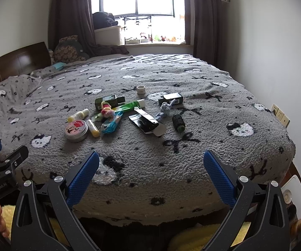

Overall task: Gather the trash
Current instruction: 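Grasp the round pink tin with the left tool while the right tool grasps the black spool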

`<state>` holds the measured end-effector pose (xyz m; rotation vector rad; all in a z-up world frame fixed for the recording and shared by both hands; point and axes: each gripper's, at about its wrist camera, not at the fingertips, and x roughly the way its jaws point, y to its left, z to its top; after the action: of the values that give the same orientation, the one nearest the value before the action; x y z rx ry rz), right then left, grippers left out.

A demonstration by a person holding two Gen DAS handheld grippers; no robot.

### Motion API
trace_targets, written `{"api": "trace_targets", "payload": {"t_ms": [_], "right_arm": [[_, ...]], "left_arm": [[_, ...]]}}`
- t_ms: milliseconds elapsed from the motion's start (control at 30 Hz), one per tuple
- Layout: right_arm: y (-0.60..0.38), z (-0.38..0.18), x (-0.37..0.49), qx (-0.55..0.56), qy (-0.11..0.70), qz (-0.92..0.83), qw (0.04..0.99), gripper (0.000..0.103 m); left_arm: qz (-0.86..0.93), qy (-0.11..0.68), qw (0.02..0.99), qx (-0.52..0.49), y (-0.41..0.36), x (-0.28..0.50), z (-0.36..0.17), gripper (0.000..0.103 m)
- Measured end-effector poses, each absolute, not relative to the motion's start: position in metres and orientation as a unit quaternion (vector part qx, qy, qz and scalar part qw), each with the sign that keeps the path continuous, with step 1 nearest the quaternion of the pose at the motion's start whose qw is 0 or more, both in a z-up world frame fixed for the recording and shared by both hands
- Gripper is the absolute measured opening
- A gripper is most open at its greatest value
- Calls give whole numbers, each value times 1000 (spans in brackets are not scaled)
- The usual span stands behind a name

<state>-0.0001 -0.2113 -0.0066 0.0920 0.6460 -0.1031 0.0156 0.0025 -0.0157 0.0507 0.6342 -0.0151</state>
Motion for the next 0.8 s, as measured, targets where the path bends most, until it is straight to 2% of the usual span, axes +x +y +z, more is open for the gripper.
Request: {"api": "trace_targets", "payload": {"t_ms": [267,600,800], "right_arm": [[-219,-19,11,54,327,-49,942,100],[-245,-37,25,69,301,-57,949,100],[-262,-55,42,75,324,-72,940,100]], "left_arm": [[-16,322,947,15,9,25,-28,95],[-33,334,942,25,6,52,-56,95],[-48,346,936,42,-2,72,-76,88]]}}
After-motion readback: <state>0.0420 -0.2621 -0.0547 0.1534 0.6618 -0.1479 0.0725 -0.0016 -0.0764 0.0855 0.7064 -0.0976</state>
